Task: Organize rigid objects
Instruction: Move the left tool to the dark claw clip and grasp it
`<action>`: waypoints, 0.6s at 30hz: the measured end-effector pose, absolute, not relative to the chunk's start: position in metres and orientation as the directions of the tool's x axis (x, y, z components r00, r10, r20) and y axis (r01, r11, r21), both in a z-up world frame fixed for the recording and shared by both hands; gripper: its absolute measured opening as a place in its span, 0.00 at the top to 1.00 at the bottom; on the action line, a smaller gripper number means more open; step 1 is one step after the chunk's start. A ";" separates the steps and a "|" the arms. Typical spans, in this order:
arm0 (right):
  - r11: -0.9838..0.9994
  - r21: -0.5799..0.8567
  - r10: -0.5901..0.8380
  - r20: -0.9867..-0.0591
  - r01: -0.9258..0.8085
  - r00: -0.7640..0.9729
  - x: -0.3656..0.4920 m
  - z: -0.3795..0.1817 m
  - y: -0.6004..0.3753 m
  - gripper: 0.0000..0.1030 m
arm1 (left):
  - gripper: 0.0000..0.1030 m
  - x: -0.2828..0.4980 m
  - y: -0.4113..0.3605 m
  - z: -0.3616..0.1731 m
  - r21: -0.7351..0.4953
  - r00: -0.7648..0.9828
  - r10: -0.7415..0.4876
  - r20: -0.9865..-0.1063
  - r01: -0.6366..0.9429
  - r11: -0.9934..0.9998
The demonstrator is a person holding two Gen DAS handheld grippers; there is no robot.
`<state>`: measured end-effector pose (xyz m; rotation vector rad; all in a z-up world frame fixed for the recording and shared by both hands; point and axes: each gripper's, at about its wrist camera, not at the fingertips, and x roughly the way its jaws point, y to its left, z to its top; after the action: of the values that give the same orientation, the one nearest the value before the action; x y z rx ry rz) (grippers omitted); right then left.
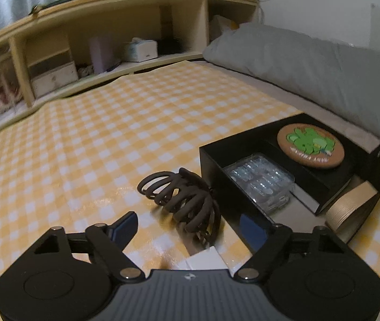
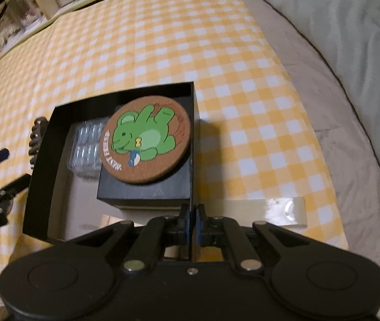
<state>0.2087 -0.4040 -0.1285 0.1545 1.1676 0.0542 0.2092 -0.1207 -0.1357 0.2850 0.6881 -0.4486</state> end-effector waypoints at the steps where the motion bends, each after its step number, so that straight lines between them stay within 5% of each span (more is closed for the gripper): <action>1: 0.988 0.149 0.122 -0.912 0.041 0.391 0.209 -0.129 -0.404 0.95 | 0.24 0.210 -0.122 -0.137 0.112 0.682 -0.305 -0.664 0.494 0.862; 12: 0.991 0.127 0.100 -0.917 0.044 0.387 0.212 -0.130 -0.400 0.95 | 0.43 0.228 -0.121 -0.150 0.124 0.704 -0.309 -0.640 0.490 0.863; 18: 0.992 0.119 0.096 -0.919 0.037 0.383 0.213 -0.132 -0.399 0.95 | 0.44 0.234 -0.110 -0.145 0.020 0.704 -0.370 -0.606 0.478 0.878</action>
<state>0.2133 -0.3987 -0.1319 0.1267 1.1782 0.0379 0.2345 -0.1099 -0.1452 0.1807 0.6325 -0.4745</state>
